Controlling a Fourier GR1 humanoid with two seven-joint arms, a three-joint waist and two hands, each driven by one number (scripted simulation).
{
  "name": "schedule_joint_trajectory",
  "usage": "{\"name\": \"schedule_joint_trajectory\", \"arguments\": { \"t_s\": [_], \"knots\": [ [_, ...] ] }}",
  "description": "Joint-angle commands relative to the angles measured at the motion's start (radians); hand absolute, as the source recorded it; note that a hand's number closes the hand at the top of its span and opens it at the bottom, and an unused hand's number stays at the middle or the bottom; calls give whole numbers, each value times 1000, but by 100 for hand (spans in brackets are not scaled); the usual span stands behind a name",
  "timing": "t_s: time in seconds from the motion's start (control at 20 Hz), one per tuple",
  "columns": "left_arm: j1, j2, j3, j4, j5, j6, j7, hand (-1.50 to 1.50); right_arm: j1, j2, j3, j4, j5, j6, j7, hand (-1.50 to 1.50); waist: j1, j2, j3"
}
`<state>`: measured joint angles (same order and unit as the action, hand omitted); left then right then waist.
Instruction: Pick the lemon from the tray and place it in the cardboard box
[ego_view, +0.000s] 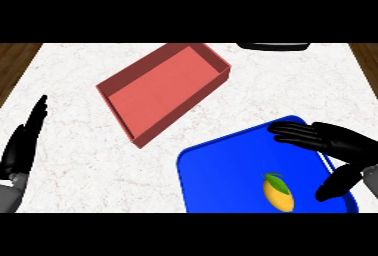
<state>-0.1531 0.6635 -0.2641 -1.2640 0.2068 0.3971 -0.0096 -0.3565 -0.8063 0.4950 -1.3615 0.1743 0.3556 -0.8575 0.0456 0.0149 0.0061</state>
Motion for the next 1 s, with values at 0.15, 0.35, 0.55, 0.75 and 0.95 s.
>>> {"name": "schedule_joint_trajectory", "arguments": {
  "t_s": [0.15,0.35,0.55,0.75,0.95],
  "knots": [
    [-24,-5,10,16,-24,-1,21,0,-130,-19,146,127,298,-55,-202,-150,-11,-6,-5],
    [-10,-36,7,39,-46,17,-2,0,-200,-21,229,146,452,-77,-112,-150,-17,-9,-6],
    [21,-17,40,-4,-46,-10,17,0,-271,71,248,214,511,-16,-80,-150,-22,-12,-6],
    [44,-61,55,27,-75,-14,-10,0,-222,105,258,150,593,-23,-9,-150,-38,-14,-6],
    [13,-78,73,7,-128,2,42,0,-187,161,251,200,689,-80,-23,-150,-42,-14,-6]
  ]
}}
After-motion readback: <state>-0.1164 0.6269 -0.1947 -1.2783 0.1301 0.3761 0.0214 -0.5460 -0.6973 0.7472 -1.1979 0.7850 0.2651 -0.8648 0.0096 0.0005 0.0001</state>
